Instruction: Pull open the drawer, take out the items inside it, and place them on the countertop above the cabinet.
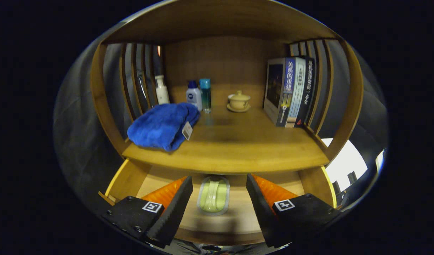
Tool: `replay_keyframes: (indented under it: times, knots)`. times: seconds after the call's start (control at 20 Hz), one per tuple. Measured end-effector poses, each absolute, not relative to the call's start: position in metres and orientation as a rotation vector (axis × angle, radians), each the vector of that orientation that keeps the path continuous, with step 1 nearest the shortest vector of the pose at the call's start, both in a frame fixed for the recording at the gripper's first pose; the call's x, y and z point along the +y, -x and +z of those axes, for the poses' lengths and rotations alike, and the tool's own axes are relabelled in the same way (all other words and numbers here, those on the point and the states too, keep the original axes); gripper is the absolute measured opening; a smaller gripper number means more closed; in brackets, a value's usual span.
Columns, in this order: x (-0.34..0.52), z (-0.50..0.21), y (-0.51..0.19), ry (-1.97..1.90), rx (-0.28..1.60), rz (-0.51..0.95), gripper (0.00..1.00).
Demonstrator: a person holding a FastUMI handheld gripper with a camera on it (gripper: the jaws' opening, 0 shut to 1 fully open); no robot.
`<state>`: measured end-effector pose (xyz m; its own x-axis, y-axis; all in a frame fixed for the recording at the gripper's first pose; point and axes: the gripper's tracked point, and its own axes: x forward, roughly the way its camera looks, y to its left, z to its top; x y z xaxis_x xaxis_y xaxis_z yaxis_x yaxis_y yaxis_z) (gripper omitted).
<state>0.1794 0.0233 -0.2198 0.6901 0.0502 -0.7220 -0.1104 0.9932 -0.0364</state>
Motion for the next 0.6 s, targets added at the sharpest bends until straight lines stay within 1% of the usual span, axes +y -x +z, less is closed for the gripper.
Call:
replay_keyframes:
  times: [0.35,0.6]
  knots:
    - [0.021,-0.259,-0.178,0.048,0.946,0.058,0.99]
    - [0.020,-0.271,-0.178,0.015,0.988,0.052,0.98]
